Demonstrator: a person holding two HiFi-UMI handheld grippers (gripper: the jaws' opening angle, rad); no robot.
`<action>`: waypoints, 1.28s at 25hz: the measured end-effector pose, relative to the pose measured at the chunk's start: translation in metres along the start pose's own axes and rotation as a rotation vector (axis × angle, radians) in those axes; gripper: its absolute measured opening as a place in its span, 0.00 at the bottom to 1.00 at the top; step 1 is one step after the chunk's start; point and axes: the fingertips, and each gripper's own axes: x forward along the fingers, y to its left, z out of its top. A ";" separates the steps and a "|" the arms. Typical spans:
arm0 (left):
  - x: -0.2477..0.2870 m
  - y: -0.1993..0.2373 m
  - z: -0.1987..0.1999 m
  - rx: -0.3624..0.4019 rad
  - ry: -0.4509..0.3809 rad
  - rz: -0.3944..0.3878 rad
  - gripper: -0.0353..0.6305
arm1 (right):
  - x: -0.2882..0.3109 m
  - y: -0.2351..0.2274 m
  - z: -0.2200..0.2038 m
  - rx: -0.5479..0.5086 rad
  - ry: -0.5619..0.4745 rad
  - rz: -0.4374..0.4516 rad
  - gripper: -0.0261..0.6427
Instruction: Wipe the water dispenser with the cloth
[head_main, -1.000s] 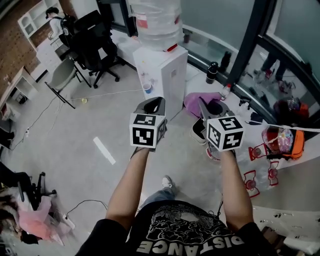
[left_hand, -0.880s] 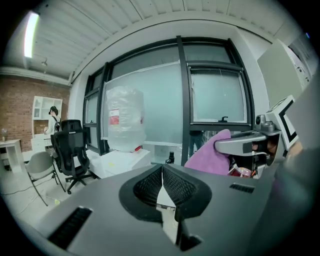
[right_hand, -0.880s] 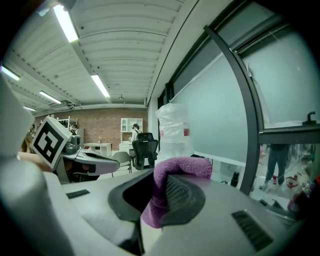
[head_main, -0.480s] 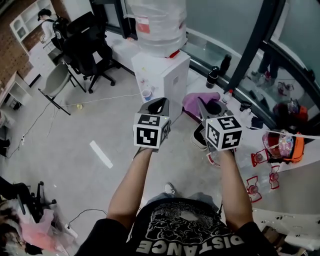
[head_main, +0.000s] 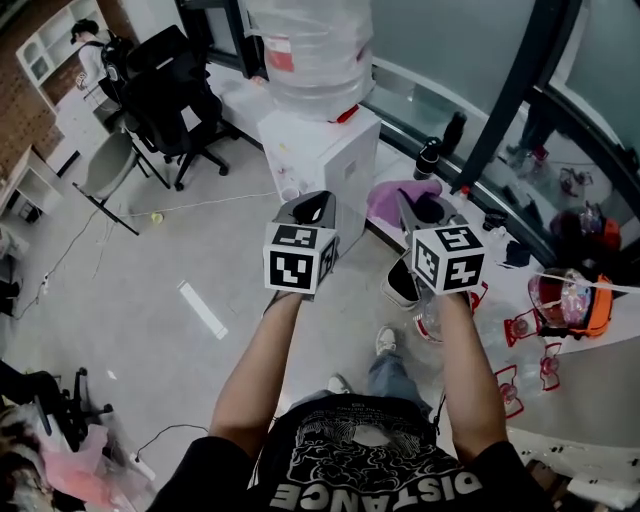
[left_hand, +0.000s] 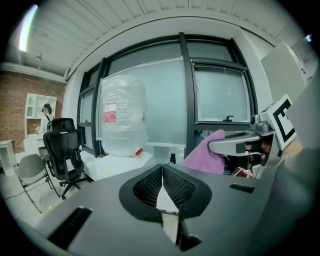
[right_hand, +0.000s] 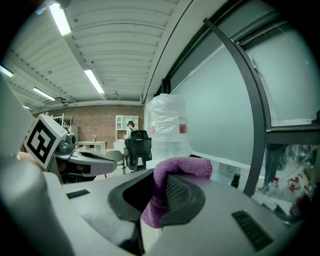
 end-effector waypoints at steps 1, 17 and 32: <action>0.007 0.001 0.000 0.003 0.003 0.005 0.09 | 0.006 -0.007 0.000 0.000 -0.001 0.003 0.10; 0.168 0.033 0.007 -0.012 0.098 0.139 0.09 | 0.169 -0.131 -0.013 -0.012 0.077 0.154 0.10; 0.256 0.066 -0.031 -0.067 0.190 0.269 0.09 | 0.307 -0.171 -0.071 -0.091 0.201 0.349 0.10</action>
